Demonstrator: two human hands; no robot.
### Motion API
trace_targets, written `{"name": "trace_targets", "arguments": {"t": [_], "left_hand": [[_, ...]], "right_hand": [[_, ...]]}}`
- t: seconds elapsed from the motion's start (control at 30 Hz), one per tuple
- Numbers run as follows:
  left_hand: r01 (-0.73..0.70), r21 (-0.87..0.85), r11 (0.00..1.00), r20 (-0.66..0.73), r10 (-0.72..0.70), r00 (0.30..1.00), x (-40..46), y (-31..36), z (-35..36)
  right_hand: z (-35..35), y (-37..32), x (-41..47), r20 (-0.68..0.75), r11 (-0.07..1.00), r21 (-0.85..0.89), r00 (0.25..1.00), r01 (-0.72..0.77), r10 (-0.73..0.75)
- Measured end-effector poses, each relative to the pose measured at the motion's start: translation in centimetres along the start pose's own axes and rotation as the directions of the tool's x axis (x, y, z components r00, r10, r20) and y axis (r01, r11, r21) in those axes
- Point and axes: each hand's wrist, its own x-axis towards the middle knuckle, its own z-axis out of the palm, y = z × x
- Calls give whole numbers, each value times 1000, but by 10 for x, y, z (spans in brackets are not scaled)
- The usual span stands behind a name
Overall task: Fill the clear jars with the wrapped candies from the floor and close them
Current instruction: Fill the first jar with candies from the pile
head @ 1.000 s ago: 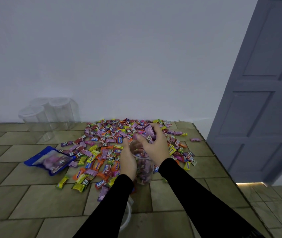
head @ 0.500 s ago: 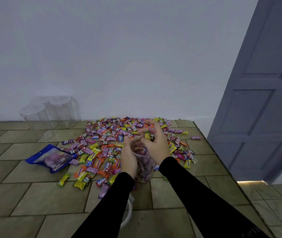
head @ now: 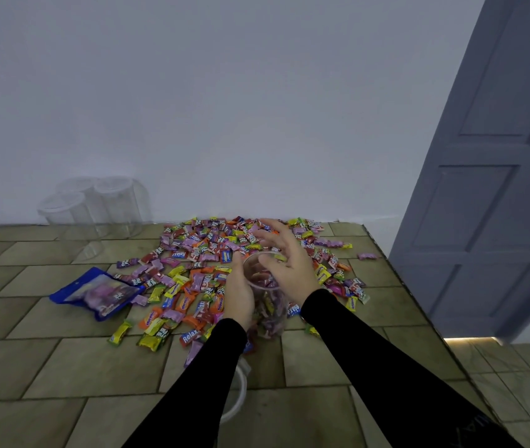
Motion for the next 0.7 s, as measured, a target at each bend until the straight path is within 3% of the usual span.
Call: {"name": "trace_targets", "arguments": {"t": [0.13,0.3,0.47,0.63,0.7], "left_hand": [[10,68,998,33,-12,999,-2,8,-9],[-265,312,913,16,273,962,-9,42,-2],[-460,588,665,219,416,882,-14,64,45],[-534,738,412,426,329,843,-18,35,92],[-553,803,220,489,287,824,-16,18,107]], "right_hand": [[-9,1,1,-80,999,10,996,50,-49],[-31,16,8,-209,999,49,978,-12,22],[-62,50,12,-269,989,13,953,-144,143],[-97,91,12,-288,962,-77,929,-263,231],[-113,107,11,-286,943,-129,922,-306,260]]}}
